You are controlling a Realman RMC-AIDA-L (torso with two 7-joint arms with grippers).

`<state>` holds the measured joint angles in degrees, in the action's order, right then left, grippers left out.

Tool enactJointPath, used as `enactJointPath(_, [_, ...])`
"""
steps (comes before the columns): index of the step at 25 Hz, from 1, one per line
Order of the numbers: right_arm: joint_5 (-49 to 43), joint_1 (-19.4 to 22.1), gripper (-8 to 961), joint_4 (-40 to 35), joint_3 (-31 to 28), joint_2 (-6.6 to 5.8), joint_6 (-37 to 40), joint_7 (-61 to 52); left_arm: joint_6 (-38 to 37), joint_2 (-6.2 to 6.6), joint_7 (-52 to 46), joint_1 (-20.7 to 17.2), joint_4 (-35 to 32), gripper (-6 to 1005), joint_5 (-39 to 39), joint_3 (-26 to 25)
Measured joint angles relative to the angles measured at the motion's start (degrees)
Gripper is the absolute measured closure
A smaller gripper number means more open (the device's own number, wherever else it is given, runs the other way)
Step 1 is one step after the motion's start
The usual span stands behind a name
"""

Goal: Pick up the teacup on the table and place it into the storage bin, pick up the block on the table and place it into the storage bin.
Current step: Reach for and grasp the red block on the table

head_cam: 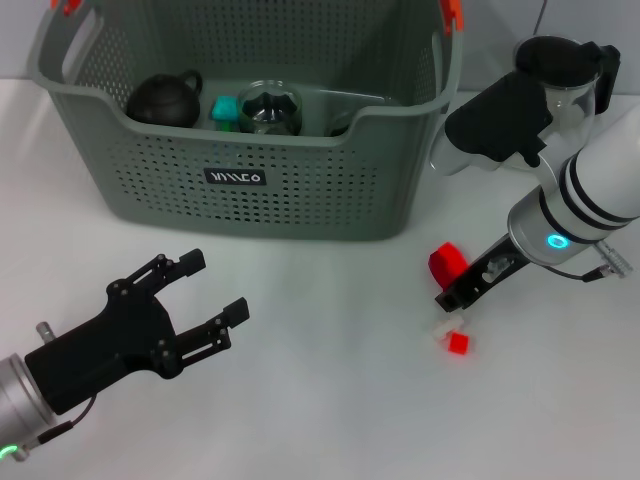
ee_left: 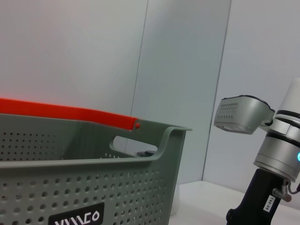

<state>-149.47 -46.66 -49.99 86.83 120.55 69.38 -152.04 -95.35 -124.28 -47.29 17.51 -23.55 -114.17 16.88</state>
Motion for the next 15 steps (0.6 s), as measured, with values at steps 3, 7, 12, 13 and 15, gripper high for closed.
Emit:
enactJointPath(3, [-0.05,-0.01,486,0.00,0.00,-0.07,-0.30,-0.84,0.00,0.00,0.01,-0.02,0.00,156,0.00,0.00])
enactJointPath(7, [-0.08,-0.02,566,0.08,0.00,-0.11,-0.57,-1.12,0.00,0.00,0.01,-0.02,0.00,156,0.00,0.00])
enactJointPath(12, [-0.12,-0.23,614,0.26,0.01,-0.14,-0.75,-1.14,-0.01,0.00,0.01,-0.02,0.00,156,0.00,-0.01])
enactJointPath(13, [-0.12,-0.36,617,0.53,0.00,-0.14,-0.95,-1.15,-0.01,0.00,0.01,-0.02,0.00,156,0.00,0.00])
enactJointPath(15, [-0.12,-0.74,622,1.25,0.01,-0.14,-1.17,-1.15,0.10,0.00,0.01,-0.02,0.00,156,0.00,0.00])
